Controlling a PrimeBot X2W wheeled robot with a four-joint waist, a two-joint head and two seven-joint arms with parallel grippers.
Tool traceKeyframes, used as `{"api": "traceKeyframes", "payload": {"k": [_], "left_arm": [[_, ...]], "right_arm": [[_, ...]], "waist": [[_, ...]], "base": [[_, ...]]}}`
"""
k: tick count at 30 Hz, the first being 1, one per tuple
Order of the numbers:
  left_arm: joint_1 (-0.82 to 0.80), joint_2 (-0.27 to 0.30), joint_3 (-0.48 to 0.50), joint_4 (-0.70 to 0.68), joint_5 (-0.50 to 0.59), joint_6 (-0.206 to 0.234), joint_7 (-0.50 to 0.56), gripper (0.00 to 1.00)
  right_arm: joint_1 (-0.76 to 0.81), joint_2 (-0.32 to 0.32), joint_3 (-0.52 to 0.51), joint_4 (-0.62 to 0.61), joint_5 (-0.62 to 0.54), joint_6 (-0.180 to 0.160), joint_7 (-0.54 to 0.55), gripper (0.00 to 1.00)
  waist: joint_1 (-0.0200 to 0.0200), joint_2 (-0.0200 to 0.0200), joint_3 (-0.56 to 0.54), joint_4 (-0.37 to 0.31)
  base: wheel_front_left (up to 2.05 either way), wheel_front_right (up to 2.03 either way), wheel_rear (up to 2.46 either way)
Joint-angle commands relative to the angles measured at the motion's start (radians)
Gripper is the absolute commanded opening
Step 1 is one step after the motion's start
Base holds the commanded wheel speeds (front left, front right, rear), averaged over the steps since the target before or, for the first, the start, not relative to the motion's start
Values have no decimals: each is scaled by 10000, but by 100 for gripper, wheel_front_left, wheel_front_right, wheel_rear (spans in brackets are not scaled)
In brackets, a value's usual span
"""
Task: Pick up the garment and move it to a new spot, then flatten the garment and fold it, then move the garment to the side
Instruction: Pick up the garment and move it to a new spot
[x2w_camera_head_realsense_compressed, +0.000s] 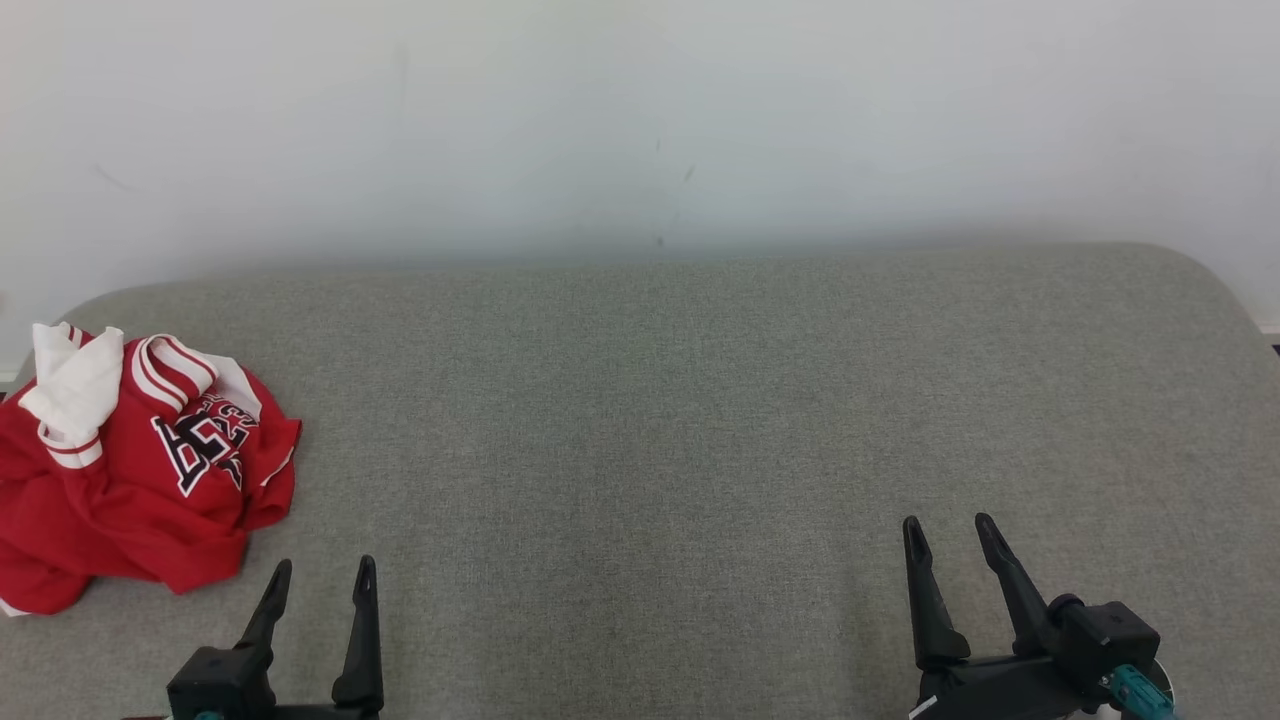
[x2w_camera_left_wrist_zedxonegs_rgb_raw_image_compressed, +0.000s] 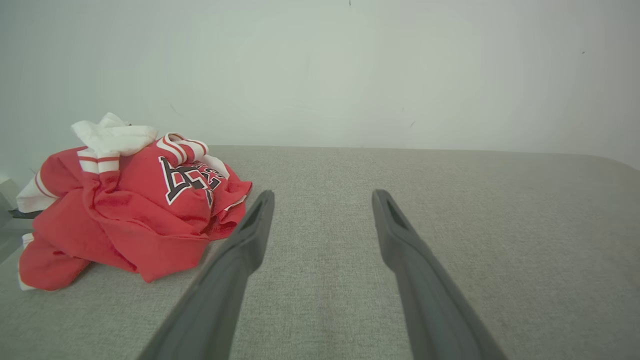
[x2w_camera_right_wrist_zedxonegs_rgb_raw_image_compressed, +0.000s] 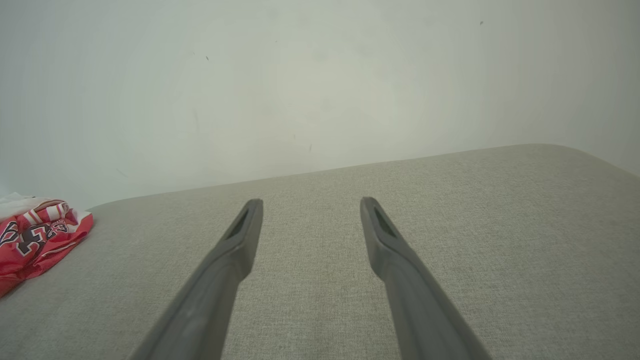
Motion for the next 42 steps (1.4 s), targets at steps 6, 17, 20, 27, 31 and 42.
{"api": "traceKeyframes", "payload": {"k": [6, 17, 20, 27, 31, 42], "left_arm": [[166, 74, -35, -178, -166, 111, 128, 100], [128, 126, -90, -122, -183, 232, 69, 100], [132, 141, -101, -124, -150, 251, 54, 100], [99, 180, -124, -117, -173, 326, 9, 100], [29, 228, -160, -117, -155, 353, 39, 100], [81, 334, -125, -130, -154, 596, 39, 100]], "right_arm": [[40, 16, -55, -85, 113, 36, 160, 100], [42, 16, -84, -160, 155, 36, 330, 100], [52, 16, -76, -165, 169, 36, 367, 100], [94, 16, -112, -178, 152, 36, 390, 100], [153, 16, -164, -204, 82, 36, 398, 100], [229, 16, -265, -145, 107, 37, 406, 100]], "waist": [[0, 0, 28, 9], [0, 0, 21, 19], [0, 0, 13, 18], [0, 0, 16, 96], [0, 0, 73, 350], [0, 0, 141, 1808]], "base": [[0, 0, 0], [0, 0, 0], [0, 0, 0], [0, 0, 0], [0, 0, 0], [0, 0, 0]]}}
